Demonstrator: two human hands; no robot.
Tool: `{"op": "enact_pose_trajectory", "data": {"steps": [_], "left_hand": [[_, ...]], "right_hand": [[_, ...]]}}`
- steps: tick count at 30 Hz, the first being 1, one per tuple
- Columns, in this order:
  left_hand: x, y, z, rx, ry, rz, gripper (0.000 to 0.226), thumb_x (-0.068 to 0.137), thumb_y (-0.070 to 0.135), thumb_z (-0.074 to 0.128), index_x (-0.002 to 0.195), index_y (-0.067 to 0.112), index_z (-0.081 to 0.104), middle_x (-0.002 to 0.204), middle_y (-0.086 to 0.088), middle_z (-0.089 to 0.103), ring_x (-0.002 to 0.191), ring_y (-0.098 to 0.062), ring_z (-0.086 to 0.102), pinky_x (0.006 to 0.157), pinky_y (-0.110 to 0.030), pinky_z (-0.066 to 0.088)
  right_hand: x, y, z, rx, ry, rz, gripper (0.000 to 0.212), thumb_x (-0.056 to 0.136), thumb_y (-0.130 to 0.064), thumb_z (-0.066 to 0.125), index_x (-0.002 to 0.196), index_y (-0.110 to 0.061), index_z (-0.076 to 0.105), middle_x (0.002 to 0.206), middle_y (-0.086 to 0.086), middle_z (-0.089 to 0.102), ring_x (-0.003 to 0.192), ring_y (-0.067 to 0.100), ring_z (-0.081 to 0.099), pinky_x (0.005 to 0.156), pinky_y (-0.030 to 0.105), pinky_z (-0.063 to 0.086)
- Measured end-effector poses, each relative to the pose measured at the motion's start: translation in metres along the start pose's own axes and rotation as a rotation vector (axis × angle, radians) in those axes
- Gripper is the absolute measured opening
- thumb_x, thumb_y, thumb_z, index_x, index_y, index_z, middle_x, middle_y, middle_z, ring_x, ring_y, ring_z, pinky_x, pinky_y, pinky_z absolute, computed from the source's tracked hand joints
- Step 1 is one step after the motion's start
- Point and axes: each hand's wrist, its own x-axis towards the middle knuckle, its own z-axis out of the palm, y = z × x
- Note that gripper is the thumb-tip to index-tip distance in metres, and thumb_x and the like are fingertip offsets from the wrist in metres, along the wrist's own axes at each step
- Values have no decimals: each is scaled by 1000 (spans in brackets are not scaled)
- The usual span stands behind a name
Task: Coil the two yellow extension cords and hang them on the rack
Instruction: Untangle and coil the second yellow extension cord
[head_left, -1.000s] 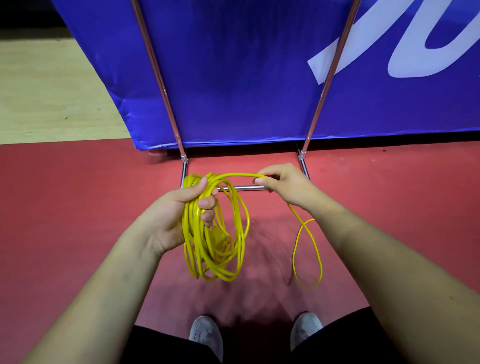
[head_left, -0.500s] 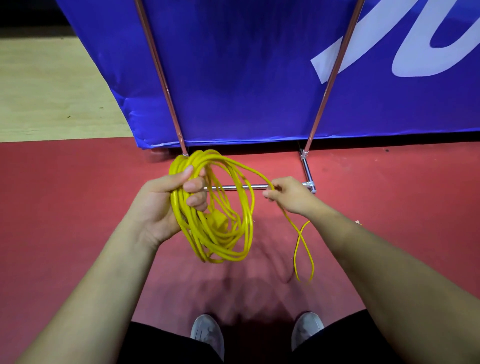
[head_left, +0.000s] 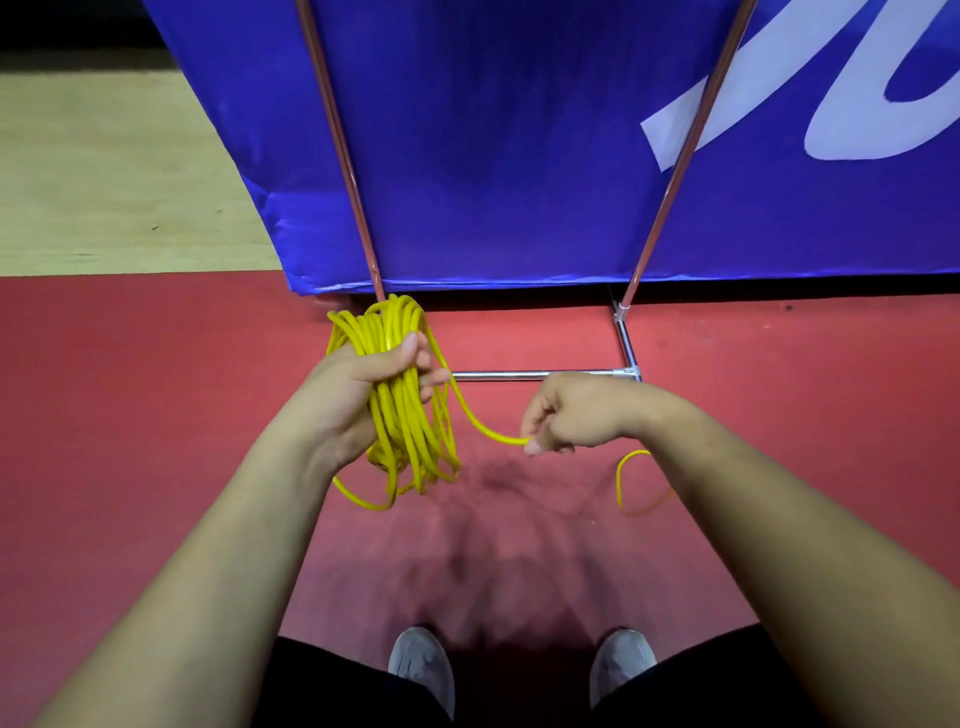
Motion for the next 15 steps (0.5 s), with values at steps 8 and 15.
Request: {"op": "enact_pose_trajectory", "data": {"steps": [8,15], "left_hand": [[-18,-9,26,217,-176,-174,17,81,15,63,87,-1,62,70,-15,66,58,-27,66,57,-33,55],[-13,4,19,-121,-164,-157,37,61,20,81,89,5,62,62,-5,55,49,-19,55,52,-27,49]], "right_hand": [[-20,-32,-21,485,245,-394,14,87,-10,69,85,4,69,55,9,49,52,17,40,50,27,33],[0,60,-10,429,322,-156,5,92,-10,62,92,-8,67,79,11,69,79,20,61,86,47,50]]}}
